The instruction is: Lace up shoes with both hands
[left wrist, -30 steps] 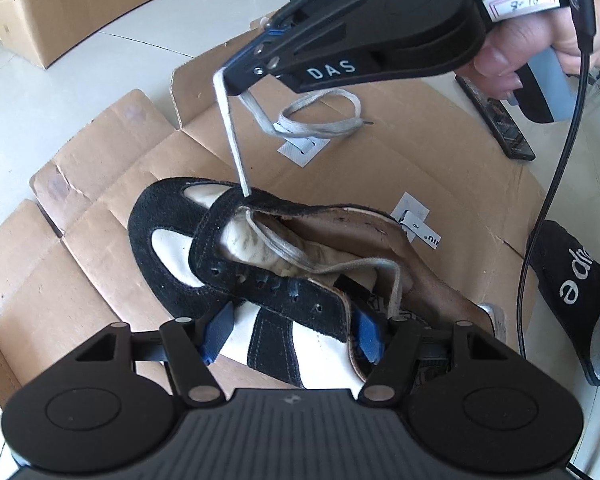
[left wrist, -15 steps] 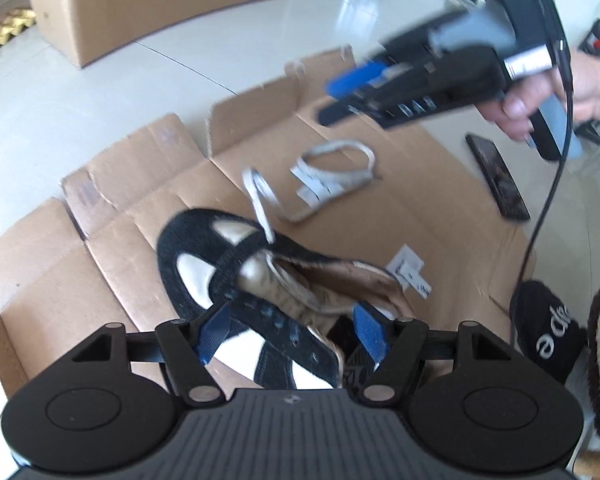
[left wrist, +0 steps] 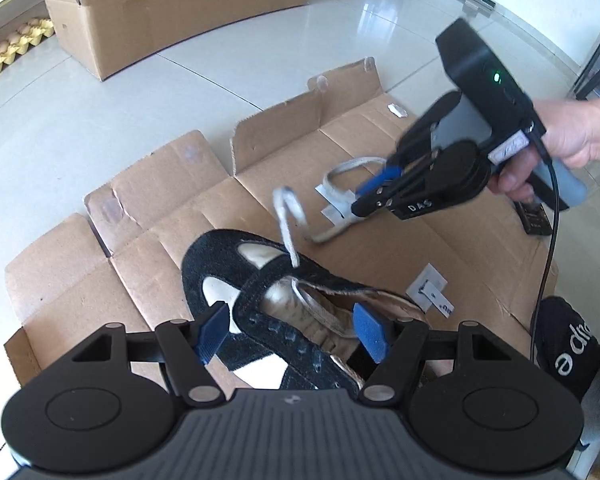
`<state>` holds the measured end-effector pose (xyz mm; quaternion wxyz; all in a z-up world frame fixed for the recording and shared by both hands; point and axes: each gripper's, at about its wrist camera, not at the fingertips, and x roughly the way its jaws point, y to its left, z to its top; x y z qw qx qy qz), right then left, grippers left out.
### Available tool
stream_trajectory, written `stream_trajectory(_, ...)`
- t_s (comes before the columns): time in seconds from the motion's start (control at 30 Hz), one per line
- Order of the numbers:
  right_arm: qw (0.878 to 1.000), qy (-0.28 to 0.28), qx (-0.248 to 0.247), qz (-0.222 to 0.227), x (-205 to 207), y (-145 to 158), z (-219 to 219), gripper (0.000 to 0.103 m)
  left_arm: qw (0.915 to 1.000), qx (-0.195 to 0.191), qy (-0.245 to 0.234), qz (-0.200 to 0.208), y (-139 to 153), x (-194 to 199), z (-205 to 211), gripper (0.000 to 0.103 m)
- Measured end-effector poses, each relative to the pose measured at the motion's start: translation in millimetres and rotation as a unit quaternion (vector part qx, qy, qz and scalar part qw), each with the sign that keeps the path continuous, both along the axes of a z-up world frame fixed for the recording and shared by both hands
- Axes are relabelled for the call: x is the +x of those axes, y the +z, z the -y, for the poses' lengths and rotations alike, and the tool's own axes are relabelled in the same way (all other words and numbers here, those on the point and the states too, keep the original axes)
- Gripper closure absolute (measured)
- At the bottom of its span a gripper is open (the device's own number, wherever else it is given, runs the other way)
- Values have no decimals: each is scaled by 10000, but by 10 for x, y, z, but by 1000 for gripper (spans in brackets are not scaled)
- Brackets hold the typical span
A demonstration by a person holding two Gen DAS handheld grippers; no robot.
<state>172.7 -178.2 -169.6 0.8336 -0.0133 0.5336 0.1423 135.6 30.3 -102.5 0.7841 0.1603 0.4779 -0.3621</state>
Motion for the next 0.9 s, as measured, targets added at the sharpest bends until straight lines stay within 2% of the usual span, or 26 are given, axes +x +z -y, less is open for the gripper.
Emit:
stream_trajectory(0.07,9988,-294,387,18,49,109,69,102,9998,-105,147,28,-1,42,-14,34)
stream_trajectory(0.13,9928,-579,1051,67,124,328,152,102,9993,-265,269,31,35,73,-60,34)
stream_trajectory(0.27,9791,-700,1903,180,232,648,171,102,9963,-722,468,66,120,148,-159,34)
stream_trajectory(0.33,9722,-653,2237,229,288,792,114,102,9927,-1061,569,79,182,195,-233,41)
stream_trajectory(0.4,9682,-513,2427,339,319,919,-7,101,9863,-1490,707,-12,243,255,-329,45)
stream_trajectory(0.5,9640,-284,2613,389,343,1017,-182,101,9714,-2164,909,-371,292,343,-482,47)
stream_trajectory(0.57,9606,-105,2758,335,354,1040,-352,101,9633,-2414,1039,-555,286,384,-552,50)
stream_trajectory(0.6,9598,-55,2788,309,358,1040,-417,101,9595,-2503,1127,-637,271,405,-592,54)
stream_trajectory(0.77,9544,188,2974,167,380,1066,-635,101,9541,-2557,1330,-817,206,444,-674,66)
stream_trajectory(0.8,9532,241,3009,144,383,1078,-679,101,9508,-2638,1374,-866,198,449,-695,72)
stream_trajectory(0.87,9519,302,3048,131,384,1086,-739,101,9468,-2753,1451,-823,195,455,-734,96)
stream_trajectory(0.9,9504,377,3085,144,371,1101,-772,99,9457,-2792,1486,-750,198,456,-752,102)
